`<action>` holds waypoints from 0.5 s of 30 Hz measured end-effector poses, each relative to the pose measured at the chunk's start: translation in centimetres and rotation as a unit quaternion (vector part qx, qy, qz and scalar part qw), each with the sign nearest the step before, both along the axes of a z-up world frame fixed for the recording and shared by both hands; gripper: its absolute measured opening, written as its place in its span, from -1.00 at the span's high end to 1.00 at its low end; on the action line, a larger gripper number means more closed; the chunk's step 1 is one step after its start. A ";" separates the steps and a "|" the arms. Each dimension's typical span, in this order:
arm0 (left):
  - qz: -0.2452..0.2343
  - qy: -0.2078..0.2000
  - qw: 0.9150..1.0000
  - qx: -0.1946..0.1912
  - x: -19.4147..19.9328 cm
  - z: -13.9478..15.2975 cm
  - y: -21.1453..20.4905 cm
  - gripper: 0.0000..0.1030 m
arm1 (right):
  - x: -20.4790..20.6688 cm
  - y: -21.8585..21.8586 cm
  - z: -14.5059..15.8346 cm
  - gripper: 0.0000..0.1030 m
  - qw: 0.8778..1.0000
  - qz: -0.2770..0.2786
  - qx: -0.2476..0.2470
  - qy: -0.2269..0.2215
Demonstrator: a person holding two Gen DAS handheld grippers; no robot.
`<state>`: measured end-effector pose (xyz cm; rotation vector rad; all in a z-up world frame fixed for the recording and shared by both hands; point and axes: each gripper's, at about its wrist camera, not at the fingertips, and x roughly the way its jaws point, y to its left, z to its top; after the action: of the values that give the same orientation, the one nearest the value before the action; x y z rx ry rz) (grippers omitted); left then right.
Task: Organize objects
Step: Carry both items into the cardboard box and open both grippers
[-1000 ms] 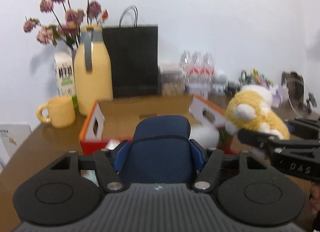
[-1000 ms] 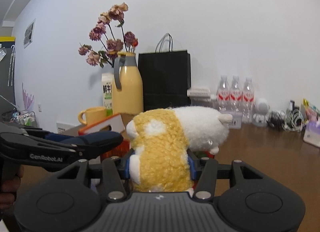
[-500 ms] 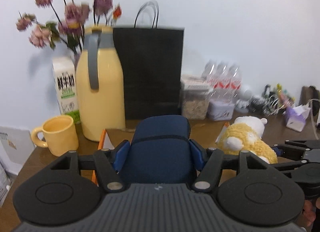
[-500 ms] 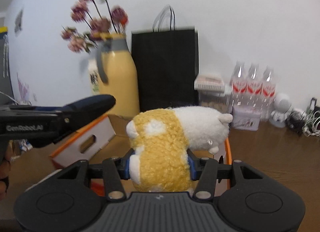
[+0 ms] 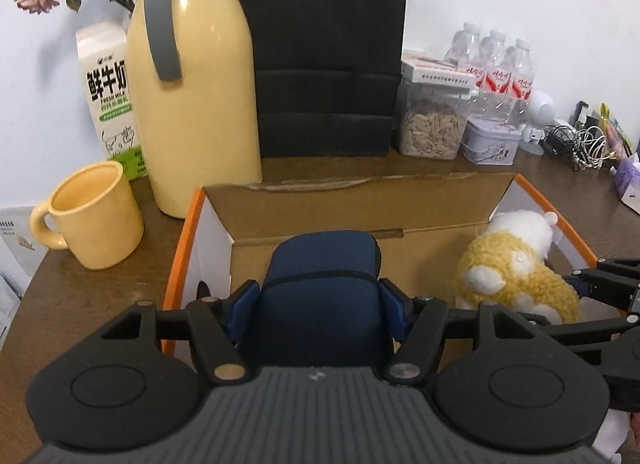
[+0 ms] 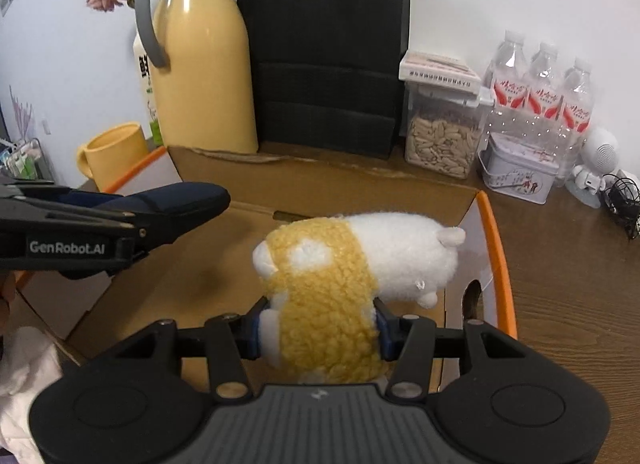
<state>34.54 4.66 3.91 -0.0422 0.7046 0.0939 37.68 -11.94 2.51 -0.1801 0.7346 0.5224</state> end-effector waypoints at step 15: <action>0.000 -0.072 0.997 0.021 -3.6 2.1 -1.6 -1.00 | -3.5 -1.6 2.2 -1.00 0.997 -0.020 0.039 -0.070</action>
<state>30.91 3.06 6.03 -0.0084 0.5593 0.1047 34.23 -13.53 4.75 -0.1280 0.5794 0.4946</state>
